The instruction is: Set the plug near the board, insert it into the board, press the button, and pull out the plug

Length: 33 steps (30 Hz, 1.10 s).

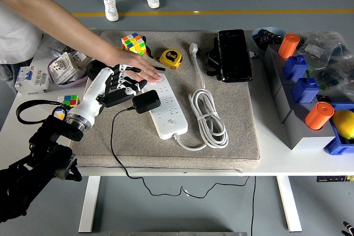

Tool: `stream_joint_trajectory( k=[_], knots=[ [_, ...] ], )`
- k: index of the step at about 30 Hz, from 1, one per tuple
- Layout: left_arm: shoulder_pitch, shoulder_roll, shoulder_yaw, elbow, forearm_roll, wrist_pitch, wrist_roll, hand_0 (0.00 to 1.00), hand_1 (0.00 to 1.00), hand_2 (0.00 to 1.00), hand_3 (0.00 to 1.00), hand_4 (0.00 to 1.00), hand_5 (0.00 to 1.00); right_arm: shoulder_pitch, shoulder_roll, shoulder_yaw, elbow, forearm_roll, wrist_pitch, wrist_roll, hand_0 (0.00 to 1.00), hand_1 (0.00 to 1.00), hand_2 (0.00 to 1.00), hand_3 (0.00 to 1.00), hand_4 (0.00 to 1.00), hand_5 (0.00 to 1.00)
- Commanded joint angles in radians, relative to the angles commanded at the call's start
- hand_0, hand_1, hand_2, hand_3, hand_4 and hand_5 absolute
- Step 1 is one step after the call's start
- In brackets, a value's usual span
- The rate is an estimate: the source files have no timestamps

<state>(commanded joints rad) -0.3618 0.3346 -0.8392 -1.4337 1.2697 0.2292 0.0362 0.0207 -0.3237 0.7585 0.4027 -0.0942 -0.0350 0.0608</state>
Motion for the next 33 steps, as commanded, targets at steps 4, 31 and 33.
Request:
stream_joint_trajectory(
  k=[4,31,33],
  knots=[
    [-0.050,0.013,0.064,-0.038,0.168,-0.130,0.156,0.058,0.088,0.162,0.825,0.794,0.002,-0.002,0.000,0.001,0.000,0.000,0.001,0.000,0.610,0.665,0.664,0.541,0.823,0.495],
    [-0.147,-0.005,0.208,-0.003,0.269,-0.312,0.343,0.050,0.091,0.161,0.799,0.795,0.002,-0.005,0.001,0.010,0.002,-0.003,0.000,0.002,0.609,0.666,0.665,0.541,0.823,0.494],
    [-0.150,-0.007,0.215,0.003,0.266,-0.314,0.342,0.050,0.090,0.160,0.795,0.794,0.002,-0.005,0.001,0.011,0.001,-0.003,-0.001,0.002,0.610,0.666,0.664,0.541,0.823,0.493]
  ],
)
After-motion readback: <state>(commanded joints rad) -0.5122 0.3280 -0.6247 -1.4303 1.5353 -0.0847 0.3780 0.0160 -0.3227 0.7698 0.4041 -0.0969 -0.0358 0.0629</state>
